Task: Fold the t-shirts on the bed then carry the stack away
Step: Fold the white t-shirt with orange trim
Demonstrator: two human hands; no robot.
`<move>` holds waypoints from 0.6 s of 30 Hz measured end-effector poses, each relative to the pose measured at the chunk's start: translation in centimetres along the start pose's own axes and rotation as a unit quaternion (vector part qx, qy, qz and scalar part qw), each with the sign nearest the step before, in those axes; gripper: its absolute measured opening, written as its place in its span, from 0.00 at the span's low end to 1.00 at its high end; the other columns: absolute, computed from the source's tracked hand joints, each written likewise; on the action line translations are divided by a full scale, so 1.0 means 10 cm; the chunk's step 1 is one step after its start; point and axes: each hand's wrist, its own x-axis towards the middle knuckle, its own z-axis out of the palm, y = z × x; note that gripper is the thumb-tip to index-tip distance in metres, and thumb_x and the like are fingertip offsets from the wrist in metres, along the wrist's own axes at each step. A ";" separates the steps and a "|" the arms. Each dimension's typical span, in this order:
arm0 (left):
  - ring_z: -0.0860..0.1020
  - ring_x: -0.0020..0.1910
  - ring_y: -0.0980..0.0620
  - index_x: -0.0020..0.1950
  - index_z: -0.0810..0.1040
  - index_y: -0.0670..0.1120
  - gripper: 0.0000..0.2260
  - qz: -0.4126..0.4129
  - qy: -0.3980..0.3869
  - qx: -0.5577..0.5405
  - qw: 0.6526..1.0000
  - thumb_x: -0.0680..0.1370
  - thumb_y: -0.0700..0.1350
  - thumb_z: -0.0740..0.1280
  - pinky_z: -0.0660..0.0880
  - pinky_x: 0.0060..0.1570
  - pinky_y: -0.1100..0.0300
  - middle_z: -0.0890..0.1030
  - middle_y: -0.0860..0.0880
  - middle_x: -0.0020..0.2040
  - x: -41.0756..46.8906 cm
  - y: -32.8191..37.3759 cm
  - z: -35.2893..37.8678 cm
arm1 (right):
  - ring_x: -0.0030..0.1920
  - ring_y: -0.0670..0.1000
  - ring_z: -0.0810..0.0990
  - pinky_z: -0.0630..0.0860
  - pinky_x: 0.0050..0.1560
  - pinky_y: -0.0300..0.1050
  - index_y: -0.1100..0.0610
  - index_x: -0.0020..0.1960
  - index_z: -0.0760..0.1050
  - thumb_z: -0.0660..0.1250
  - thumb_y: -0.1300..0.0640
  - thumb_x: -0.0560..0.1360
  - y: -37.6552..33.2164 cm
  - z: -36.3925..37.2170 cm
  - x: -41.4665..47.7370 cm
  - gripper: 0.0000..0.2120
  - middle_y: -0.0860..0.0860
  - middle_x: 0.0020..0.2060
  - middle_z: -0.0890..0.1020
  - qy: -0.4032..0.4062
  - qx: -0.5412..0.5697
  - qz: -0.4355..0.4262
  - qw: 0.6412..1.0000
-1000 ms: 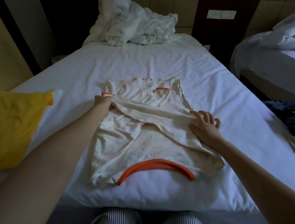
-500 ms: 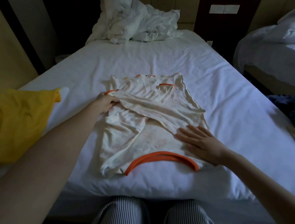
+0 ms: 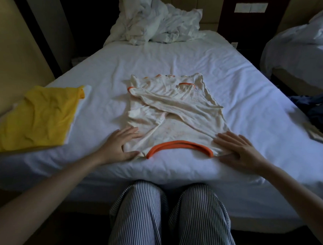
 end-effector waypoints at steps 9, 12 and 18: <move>0.60 0.72 0.51 0.70 0.70 0.49 0.25 -0.041 -0.018 -0.068 0.997 0.75 0.56 0.56 0.58 0.71 0.60 0.66 0.42 0.72 -0.09 0.23 -0.13 | 0.72 0.45 0.56 0.52 0.71 0.51 0.44 0.70 0.58 0.45 0.37 0.69 -0.12 -0.12 0.05 0.30 0.41 0.69 0.63 -0.067 0.060 0.080 0.993; 0.71 0.60 0.62 0.65 0.73 0.37 0.14 -0.121 0.051 -0.196 0.972 0.80 0.38 0.62 0.64 0.56 0.77 0.74 0.38 0.65 -0.14 0.34 -0.27 | 0.72 0.53 0.63 0.53 0.70 0.50 0.56 0.71 0.65 0.54 0.51 0.80 -0.14 -0.24 0.06 0.21 0.55 0.69 0.70 -0.083 0.062 0.100 0.990; 0.74 0.56 0.51 0.62 0.76 0.40 0.12 -0.182 0.161 -0.215 0.946 0.82 0.43 0.58 0.65 0.48 0.68 0.76 0.48 0.54 -0.27 0.53 -0.58 | 0.40 0.51 0.71 0.64 0.36 0.37 0.64 0.40 0.73 0.58 0.57 0.80 -0.57 -0.61 0.06 0.15 0.57 0.35 0.74 -0.026 0.146 0.161 0.976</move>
